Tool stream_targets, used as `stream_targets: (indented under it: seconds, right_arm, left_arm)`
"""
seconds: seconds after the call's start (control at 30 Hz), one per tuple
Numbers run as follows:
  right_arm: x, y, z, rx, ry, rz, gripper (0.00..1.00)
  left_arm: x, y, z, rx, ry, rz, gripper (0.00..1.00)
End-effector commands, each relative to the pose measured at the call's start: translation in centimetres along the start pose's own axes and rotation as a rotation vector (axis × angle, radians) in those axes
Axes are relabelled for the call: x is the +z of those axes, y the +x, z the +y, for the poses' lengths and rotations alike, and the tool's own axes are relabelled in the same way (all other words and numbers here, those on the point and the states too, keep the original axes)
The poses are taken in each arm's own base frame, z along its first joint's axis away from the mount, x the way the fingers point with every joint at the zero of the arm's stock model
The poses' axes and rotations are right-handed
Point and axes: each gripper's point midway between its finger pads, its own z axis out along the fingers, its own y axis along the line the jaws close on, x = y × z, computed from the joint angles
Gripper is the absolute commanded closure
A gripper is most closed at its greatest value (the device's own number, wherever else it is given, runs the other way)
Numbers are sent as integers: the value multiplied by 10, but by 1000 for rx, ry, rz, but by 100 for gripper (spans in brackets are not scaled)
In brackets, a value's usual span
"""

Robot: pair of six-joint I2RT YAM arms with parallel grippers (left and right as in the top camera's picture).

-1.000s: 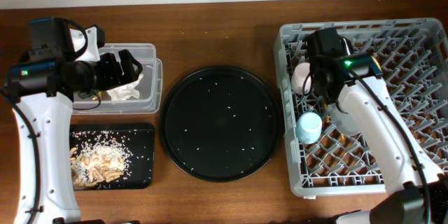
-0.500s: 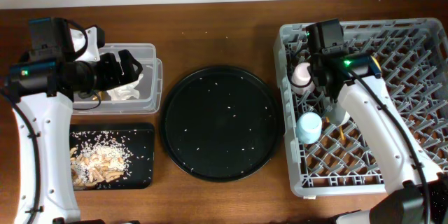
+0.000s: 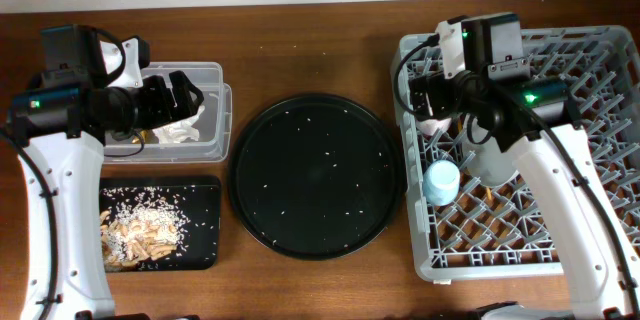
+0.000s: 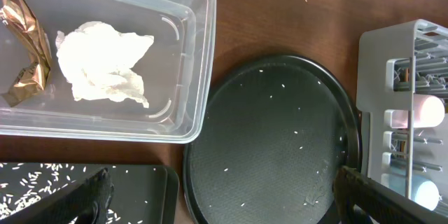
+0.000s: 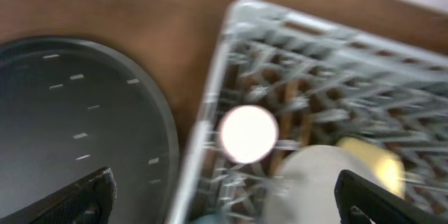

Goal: Sort waste into correct bins and load items into the dishwasher rack
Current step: 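Carry the white plate to the rack and stand it upright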

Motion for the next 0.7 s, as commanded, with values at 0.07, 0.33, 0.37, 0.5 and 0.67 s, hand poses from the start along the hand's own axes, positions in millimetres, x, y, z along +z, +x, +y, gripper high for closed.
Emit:
stream_targets:
  seconds: [0.07,0.33,0.37,0.5,0.67]
  right_arm:
    - [-11,-23,26,325,-170,-72,2]
    - [-10,-23,26,328,-170,-71,2]
    - [-10,-23,26,328,-170,-71,2]
    - [-10,-23,26,328,-170,-71,1]
    - [-58,-31,9,309,-87,-195,2]
  left_arm:
    - [0,0,1,-7,-1,-1,0]
    - [0,0,1,-7,-1,-1,0]
    - [0,0,1,-7,-1,-1,0]
    - [0,0,1,-7,-1,-1,0]
    - [0,0,1,-7,-1,-1,0]
